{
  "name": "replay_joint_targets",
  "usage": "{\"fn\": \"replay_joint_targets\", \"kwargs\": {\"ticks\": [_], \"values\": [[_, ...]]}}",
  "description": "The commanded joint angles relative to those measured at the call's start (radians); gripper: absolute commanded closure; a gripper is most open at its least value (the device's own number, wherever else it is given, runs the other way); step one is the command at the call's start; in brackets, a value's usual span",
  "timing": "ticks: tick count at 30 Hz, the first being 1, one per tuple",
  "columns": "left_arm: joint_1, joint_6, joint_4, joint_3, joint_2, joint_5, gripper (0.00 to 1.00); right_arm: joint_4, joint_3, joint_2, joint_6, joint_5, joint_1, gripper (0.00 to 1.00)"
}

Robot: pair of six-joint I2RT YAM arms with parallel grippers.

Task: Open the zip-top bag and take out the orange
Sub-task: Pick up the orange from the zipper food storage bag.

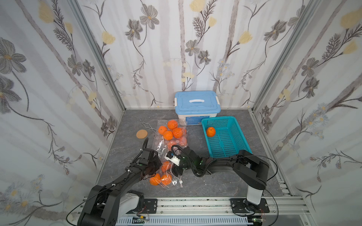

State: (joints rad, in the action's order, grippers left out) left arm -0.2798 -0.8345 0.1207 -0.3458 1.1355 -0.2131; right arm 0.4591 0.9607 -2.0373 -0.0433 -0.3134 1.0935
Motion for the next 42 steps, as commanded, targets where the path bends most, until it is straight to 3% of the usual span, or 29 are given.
{"fn": "replay_joint_targets", "kwargs": {"ticks": [1,9,18,21,25,27,35,42], "values": [[0.000,-0.002,0.004,0.003,0.006,-0.019,1.00,0.035,0.041,-0.037,0.026,-0.011,0.012,0.20],[0.001,0.000,0.008,-0.001,0.004,-0.009,1.00,-0.036,0.063,-0.055,0.049,0.088,0.019,0.23],[0.000,0.000,0.008,-0.003,0.005,-0.005,1.00,-0.051,0.027,-0.035,0.049,0.113,0.018,0.16],[0.001,0.000,0.008,0.000,0.000,-0.003,1.00,-0.041,0.030,-0.036,0.051,0.099,0.018,0.22],[0.001,-0.002,0.011,0.001,-0.005,0.001,1.00,-0.089,0.071,-0.034,0.056,0.068,0.017,0.49],[0.001,-0.002,0.018,-0.001,-0.006,0.006,1.00,-0.100,0.068,-0.004,0.057,0.063,0.014,0.55],[0.000,-0.002,0.041,-0.010,-0.006,0.029,1.00,-0.170,-0.066,0.198,0.058,0.041,-0.046,0.58],[0.000,-0.003,0.050,-0.005,-0.026,0.043,1.00,-0.239,-0.192,0.430,0.115,0.057,-0.207,0.60]]}}
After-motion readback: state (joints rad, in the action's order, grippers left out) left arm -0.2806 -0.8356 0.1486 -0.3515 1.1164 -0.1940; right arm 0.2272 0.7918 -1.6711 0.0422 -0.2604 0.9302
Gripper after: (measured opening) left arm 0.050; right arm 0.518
